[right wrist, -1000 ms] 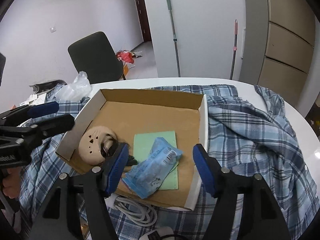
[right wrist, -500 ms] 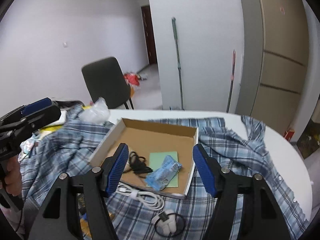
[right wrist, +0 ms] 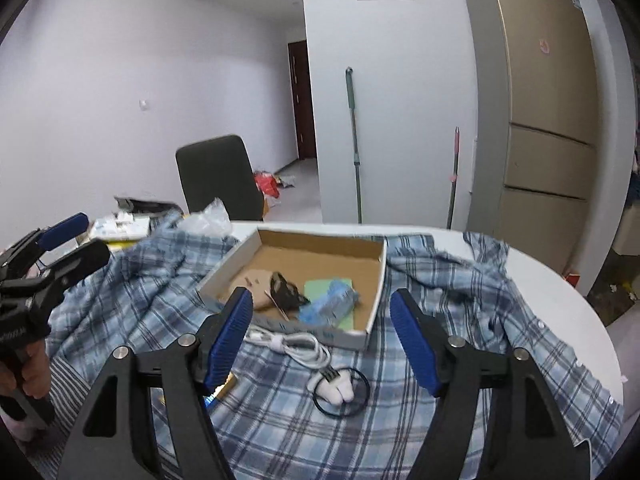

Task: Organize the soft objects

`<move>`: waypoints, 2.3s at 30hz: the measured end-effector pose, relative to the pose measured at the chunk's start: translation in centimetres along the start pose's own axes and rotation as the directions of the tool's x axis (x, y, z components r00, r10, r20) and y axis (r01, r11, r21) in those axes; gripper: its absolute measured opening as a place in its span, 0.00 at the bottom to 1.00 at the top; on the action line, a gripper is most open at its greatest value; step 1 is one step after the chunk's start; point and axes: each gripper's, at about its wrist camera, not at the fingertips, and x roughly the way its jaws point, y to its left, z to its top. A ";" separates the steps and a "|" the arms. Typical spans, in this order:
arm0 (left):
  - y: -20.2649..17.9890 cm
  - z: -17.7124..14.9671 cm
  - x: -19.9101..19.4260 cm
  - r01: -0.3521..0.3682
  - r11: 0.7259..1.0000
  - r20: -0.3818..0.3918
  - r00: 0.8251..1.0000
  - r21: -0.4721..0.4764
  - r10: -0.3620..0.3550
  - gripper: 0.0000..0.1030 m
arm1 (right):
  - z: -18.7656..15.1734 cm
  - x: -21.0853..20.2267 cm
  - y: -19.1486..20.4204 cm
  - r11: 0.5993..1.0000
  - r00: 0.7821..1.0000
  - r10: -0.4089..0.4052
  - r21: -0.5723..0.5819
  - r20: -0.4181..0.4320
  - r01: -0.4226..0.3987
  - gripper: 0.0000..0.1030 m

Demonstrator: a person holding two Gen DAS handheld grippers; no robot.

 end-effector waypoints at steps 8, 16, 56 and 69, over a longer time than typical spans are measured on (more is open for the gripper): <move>1.2 -4.5 1.8 -0.036 0.999 -0.010 0.999 -0.035 0.036 1.00 | -2.9 1.9 -2.3 0.998 0.999 -0.021 0.053 0.026 0.020 0.93; 2.3 -6.2 3.6 -0.033 0.997 -0.076 0.997 -0.065 0.028 1.00 | -3.7 3.7 -3.5 0.994 0.999 0.003 0.107 -0.050 0.003 0.93; 0.8 -11.5 11.4 0.139 0.990 -0.617 0.776 -0.034 -0.130 0.61 | -4.0 2.7 0.2 0.997 1.000 -0.025 -0.067 -0.015 0.024 0.93; 0.5 -10.4 9.8 0.158 0.987 -0.523 0.840 -0.019 -0.145 0.47 | -3.9 3.0 -0.3 0.998 0.999 -0.023 -0.051 -0.030 0.021 0.93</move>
